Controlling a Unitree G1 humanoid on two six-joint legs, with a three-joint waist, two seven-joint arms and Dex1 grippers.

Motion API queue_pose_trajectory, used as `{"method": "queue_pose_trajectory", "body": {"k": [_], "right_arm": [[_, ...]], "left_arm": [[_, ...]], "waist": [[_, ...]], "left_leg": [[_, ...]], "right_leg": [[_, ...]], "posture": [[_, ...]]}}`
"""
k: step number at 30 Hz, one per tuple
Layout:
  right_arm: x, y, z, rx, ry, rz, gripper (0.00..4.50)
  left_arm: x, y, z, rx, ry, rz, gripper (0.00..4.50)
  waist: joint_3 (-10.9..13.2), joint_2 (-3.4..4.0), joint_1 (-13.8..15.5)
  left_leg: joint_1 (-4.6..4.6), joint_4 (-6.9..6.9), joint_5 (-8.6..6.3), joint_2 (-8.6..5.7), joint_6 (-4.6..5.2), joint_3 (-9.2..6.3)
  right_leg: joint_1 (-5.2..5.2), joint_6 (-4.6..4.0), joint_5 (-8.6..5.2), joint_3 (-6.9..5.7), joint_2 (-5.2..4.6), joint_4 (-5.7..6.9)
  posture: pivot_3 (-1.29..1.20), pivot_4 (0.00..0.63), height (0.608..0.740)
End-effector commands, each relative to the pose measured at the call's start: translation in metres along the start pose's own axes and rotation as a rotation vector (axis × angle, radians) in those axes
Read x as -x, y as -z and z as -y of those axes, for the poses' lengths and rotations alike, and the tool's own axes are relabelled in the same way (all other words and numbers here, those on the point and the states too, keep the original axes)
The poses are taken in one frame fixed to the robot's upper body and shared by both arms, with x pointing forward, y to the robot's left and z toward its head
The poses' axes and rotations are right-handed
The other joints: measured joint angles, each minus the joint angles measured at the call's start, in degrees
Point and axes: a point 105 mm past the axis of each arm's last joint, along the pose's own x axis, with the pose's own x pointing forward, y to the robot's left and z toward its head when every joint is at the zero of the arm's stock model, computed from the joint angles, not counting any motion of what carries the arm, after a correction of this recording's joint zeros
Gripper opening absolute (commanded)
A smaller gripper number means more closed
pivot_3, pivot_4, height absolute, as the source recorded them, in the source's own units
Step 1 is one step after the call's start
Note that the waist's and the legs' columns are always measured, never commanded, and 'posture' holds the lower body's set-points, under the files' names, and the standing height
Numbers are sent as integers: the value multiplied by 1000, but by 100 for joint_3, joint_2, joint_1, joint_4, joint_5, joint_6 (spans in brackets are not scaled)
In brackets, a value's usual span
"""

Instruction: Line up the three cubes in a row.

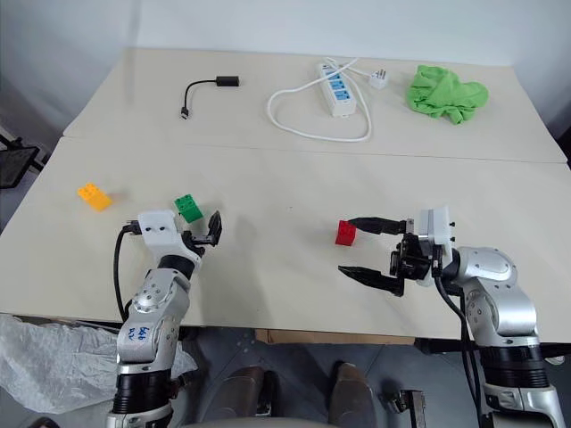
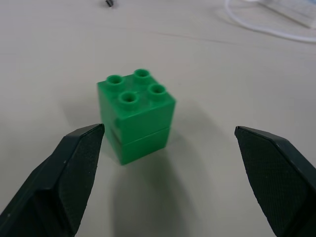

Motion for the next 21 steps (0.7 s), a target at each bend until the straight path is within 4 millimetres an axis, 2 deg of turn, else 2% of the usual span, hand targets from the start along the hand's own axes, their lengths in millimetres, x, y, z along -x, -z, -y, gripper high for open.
{"method": "queue_pose_trajectory", "body": {"k": [1, 8, 11, 15, 19, 21], "right_arm": [[1, -7, -1, 26, 0, 21, 4472], [1, -3, -4, 14, 0, 18, 4472], [0, -1, -4, 10, 1, 19, 4500], [0, 1, -5, 9, 4, 18, 4500], [2, 2, -4, 11, 12, 15, 4500], [2, 3, -4, 11, 16, 13, 4500]], "left_arm": [[-5, -12, -2, 16, -29, 60, 4500], [-15, -14, 2, 52, -23, 68, 4500], [-18, -14, 5, 55, -26, 67, 3973], [-16, -15, 7, 41, -11, 64, 2709], [-12, -15, -2, 1, 20, 57, 1519], [-12, -16, -10, -30, 52, 69, 1478]], "waist": [[0, 0, 12], [1, -2, 11], [1, -3, 11], [2, -3, 7], [2, -3, 8], [2, -3, -3]], "left_leg": [[0, 1, 0, 0, 0, -1], [-3, 10, 0, 0, 0, -7], [-3, 12, 0, -1, 0, -8], [-3, 12, 0, 0, 0, -10], [-3, 13, 0, 0, 0, -10], [-2, 13, 0, 0, 0, -10]], "right_leg": [[0, 0, 0, 0, 0, 0], [6, 1, 0, -8, 0, 0], [8, 1, 1, -9, 0, 1], [9, 1, 1, -10, 0, 0], [10, 1, 1, -10, 0, 1], [10, 1, 1, -11, 1, 1]], "posture": [[0, 150, 740], [0, 150, 740], [0, 150, 740], [0, 150, 740], [0, 150, 740], [0, 150, 740]]}}
